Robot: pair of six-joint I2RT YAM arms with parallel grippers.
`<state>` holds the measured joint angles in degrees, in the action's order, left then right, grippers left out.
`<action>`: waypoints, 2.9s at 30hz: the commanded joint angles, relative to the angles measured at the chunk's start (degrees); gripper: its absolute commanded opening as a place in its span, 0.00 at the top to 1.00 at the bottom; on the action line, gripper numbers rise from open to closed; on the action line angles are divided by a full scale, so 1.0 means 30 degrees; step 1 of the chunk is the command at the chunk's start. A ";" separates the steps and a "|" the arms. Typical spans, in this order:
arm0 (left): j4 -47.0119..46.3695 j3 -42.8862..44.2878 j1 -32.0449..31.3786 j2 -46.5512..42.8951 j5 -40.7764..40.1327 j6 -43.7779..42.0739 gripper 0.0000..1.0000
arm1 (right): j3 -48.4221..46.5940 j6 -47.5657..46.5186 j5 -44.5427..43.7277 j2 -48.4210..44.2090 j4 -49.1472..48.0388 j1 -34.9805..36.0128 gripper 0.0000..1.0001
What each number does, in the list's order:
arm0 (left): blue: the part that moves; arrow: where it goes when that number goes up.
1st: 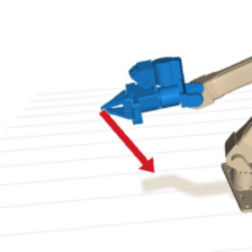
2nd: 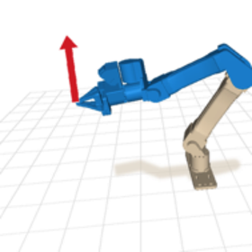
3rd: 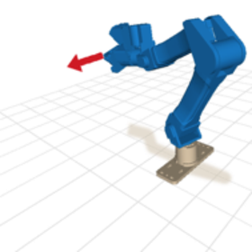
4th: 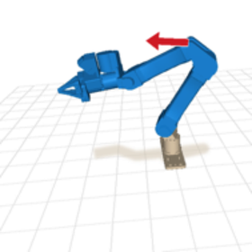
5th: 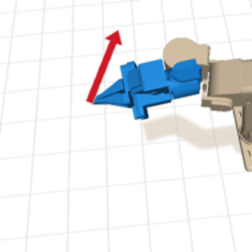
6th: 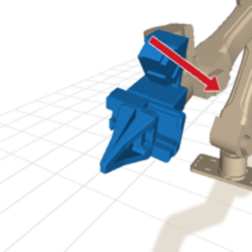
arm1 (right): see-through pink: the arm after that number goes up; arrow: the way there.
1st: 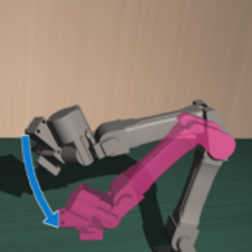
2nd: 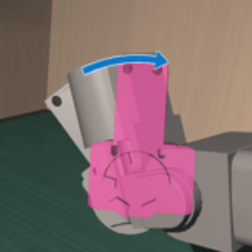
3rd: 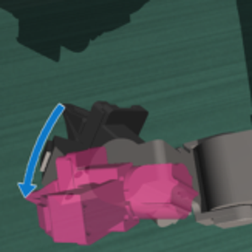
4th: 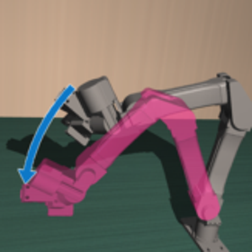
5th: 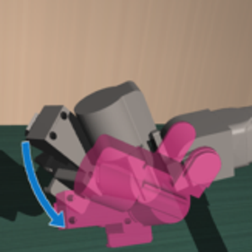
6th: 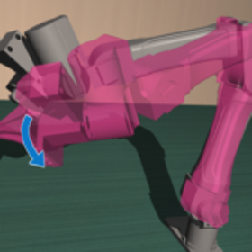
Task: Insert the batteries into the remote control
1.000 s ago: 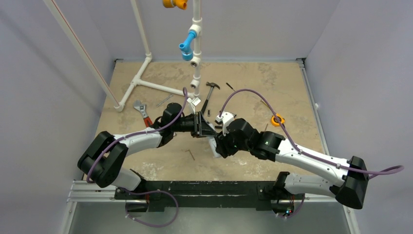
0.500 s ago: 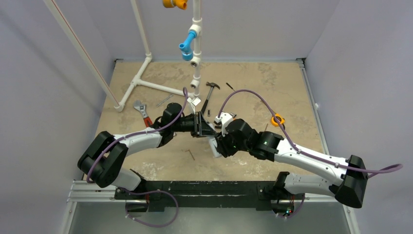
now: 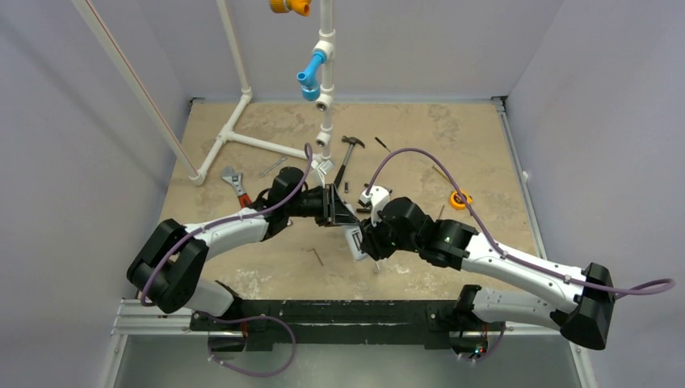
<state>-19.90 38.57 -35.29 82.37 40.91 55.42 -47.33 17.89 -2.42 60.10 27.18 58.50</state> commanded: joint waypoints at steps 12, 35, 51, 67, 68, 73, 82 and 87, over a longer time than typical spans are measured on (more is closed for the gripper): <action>0.4355 0.1295 -0.0017 -0.1547 -0.2854 -0.2534 1.00 | 0.0116 0.1989 -0.2617 0.0117 0.0113 -0.0096 0.67; 0.5001 -0.2408 0.2861 -0.5865 -0.4879 -0.2005 1.00 | -0.5003 0.3465 -0.2809 0.7783 -0.0510 -0.8081 0.56; 0.5294 -0.4911 0.6467 -0.9978 -0.5036 -0.1190 1.00 | -0.8421 -0.1442 0.1455 1.3154 -0.3297 -0.6360 0.58; 0.4397 -0.4811 0.6575 -0.8923 -0.3840 -0.1015 1.00 | -1.0441 -0.2899 -0.0590 1.6604 -0.2686 -0.5203 0.65; 0.4314 -0.4804 0.6577 -0.8814 -0.3783 -0.1005 1.00 | -1.0443 -0.2954 -0.0625 1.6705 -0.2770 -0.5203 0.65; 0.4084 -0.4643 0.6562 -0.8420 -0.3592 -0.0966 1.00 | -1.1005 -0.3332 -0.0478 1.7412 -0.2251 -0.5203 0.65; 0.3880 -0.4491 0.6562 -0.8032 -0.3328 -0.0981 1.00 | -1.0385 -0.3367 -0.0378 1.7818 -0.1558 -0.5152 0.70; 0.3784 -0.4358 0.6577 -0.8028 -0.3031 -0.1141 1.00 | -0.9868 -0.3514 -0.0306 1.7637 -0.1602 -0.5079 0.82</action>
<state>-5.19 23.62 -16.12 58.28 29.95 51.90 -77.65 8.32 -3.44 113.32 21.96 42.81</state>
